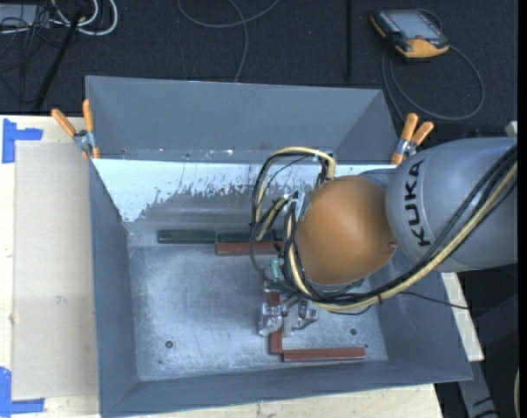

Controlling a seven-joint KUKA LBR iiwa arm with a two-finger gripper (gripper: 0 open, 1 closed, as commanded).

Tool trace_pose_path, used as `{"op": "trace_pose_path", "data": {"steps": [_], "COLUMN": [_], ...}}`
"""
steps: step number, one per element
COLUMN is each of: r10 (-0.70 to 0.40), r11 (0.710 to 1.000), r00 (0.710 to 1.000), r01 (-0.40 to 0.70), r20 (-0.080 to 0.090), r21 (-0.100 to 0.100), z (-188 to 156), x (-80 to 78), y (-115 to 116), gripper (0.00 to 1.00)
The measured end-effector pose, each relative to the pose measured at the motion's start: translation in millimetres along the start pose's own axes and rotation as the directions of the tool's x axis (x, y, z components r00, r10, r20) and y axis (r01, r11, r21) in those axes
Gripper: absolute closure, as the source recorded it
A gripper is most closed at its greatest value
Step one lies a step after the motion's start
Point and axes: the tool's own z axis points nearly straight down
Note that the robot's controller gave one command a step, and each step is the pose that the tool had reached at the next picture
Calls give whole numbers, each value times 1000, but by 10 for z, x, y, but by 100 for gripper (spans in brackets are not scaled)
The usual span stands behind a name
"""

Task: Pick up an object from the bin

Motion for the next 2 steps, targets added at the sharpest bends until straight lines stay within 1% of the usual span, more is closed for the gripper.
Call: {"op": "trace_pose_path", "data": {"steps": [1, 2], "r10": [0, 7], "r11": [1000, 1000], "r00": [1000, 1000], "r01": [0, -7], "r20": [0, 6], "r21": [0, -2], "z": [0, -1394], "x": [0, 23], "y": [0, 53], "gripper": [100, 100]}}
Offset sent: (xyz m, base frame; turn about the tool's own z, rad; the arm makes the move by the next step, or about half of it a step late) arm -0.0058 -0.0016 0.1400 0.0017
